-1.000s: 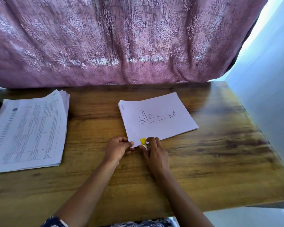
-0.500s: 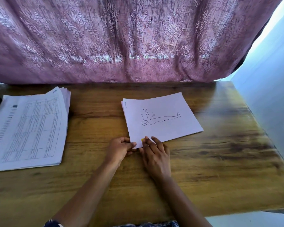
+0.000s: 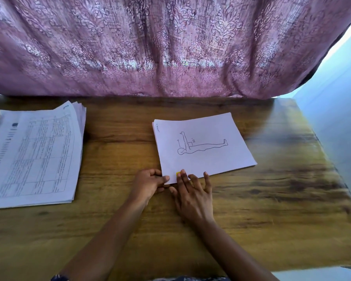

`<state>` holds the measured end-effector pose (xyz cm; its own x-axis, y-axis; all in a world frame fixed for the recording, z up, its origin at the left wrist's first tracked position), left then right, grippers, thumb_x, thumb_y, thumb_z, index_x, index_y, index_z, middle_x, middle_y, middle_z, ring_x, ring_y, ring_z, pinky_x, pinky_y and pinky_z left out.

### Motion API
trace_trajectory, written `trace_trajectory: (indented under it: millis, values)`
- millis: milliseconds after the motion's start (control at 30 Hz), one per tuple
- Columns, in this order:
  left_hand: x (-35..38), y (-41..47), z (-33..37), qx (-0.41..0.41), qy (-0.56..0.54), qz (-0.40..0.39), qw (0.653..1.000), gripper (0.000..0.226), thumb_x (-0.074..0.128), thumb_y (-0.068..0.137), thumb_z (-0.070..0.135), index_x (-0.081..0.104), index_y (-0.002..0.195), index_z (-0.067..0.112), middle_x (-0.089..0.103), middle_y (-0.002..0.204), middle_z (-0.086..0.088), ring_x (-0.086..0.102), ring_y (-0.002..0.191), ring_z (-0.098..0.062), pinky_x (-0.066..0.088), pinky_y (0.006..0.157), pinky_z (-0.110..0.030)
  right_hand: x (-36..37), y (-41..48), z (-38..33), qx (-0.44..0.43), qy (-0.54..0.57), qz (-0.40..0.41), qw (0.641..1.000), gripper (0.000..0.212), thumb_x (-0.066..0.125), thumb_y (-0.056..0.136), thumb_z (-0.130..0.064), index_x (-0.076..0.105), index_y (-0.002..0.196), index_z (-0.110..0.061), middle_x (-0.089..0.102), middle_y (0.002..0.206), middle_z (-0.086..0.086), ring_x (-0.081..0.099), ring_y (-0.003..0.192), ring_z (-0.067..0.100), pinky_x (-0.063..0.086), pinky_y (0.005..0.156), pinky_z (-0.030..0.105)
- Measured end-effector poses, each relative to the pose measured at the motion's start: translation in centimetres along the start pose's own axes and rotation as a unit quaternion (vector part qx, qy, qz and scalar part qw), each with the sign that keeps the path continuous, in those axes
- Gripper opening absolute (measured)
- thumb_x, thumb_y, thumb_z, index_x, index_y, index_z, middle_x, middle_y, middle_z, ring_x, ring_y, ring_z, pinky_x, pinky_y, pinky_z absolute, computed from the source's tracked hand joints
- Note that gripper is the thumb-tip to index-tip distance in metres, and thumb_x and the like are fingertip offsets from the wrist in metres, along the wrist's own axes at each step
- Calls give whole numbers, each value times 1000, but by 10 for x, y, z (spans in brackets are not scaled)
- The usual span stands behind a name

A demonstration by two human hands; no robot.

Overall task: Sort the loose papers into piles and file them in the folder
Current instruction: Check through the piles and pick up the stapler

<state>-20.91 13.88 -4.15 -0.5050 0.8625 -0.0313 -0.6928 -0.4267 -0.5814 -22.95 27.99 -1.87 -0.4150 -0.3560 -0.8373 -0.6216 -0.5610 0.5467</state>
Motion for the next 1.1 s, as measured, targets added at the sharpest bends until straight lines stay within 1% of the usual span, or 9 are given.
trace_trajectory:
  millis: [133, 233, 400, 500, 567, 633, 733, 933, 1100]
  values:
    - [0, 0, 0, -7, -7, 0, 1000, 14, 70, 83, 0, 61, 77, 9, 71, 63, 5, 65, 52, -7, 54, 58, -21, 0, 6, 0, 11, 18, -15, 1000, 63, 20, 102, -43, 74, 103, -10, 73, 105, 4, 68, 91, 18, 31, 102, 49]
    - [-1, 1, 1, -12, -9, 0, 1000, 16, 70, 83, 0, 60, 75, 10, 70, 66, 1, 65, 51, -8, 55, 54, -19, -2, 9, 4, 17, 32, -54, 998, 54, 29, 98, -45, 73, 105, -15, 72, 108, 0, 67, 99, 17, 29, 102, 47]
    - [0, 1, 3, -4, -14, 3, 1000, 14, 69, 83, -3, 60, 78, 6, 69, 68, -3, 67, 51, -9, 52, 47, -17, -3, -5, 16, 23, 149, -101, 983, 44, 42, 94, -38, 56, 132, -21, 53, 139, -6, 46, 132, 16, 29, 105, 39]
    - [-1, 2, 4, 0, -13, -1, 1000, 11, 68, 84, -3, 60, 84, 4, 69, 73, -7, 67, 50, -8, 52, 46, -16, 0, -11, 19, 107, 240, -136, 955, 51, 44, 93, -41, 45, 141, -24, 43, 147, -8, 38, 136, 11, 33, 104, 29]
    - [-1, 2, 4, 3, -9, 1, 1000, 10, 68, 84, -3, 60, 85, 3, 69, 77, -9, 67, 50, -8, 52, 45, -16, 2, -12, 21, 171, 282, -150, 932, 53, 46, 91, -45, 49, 137, -21, 52, 140, -7, 47, 126, 11, 38, 97, 28]
    - [-1, 0, 4, 9, -9, 5, 1000, 11, 68, 84, -3, 60, 84, 4, 68, 78, -10, 66, 50, -8, 51, 44, -16, 1, -12, 22, 194, 272, -137, 933, 41, 52, 86, -46, 61, 116, -20, 63, 113, -7, 58, 101, 18, 46, 83, 31]
    - [1, -2, 6, 14, -10, 7, 1000, 13, 68, 85, -3, 58, 81, 6, 67, 76, -8, 65, 48, -6, 51, 44, -15, -2, -9, 24, 232, 254, -140, 929, 21, 63, 82, -38, 62, 90, -19, 58, 84, -3, 55, 80, 23, 43, 68, 35]
    - [3, -5, 6, 8, -27, 9, 1000, 15, 64, 88, -1, 57, 79, 9, 67, 76, -9, 65, 47, -6, 51, 44, -17, -4, -16, 34, 287, 275, -173, 901, 18, 70, 76, -21, 58, 85, -12, 56, 82, 2, 55, 77, 25, 42, 67, 36]
    - [4, -5, 6, -8, -70, 19, 997, 17, 61, 89, -1, 53, 82, 12, 67, 78, -4, 67, 49, -9, 52, 43, -18, -2, -23, 40, 277, 286, -191, 897, 15, 66, 77, -13, 57, 90, -11, 62, 88, 0, 54, 87, 22, 34, 66, 29]
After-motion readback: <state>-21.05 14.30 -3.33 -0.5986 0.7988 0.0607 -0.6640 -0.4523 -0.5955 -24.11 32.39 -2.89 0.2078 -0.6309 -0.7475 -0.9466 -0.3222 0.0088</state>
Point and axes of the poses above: each hand's wrist, its own y-axis towards the middle knuckle, its own x-axis out of the palm, z = x × y, the point moved 5 cm from there along y, towards the middle knuckle
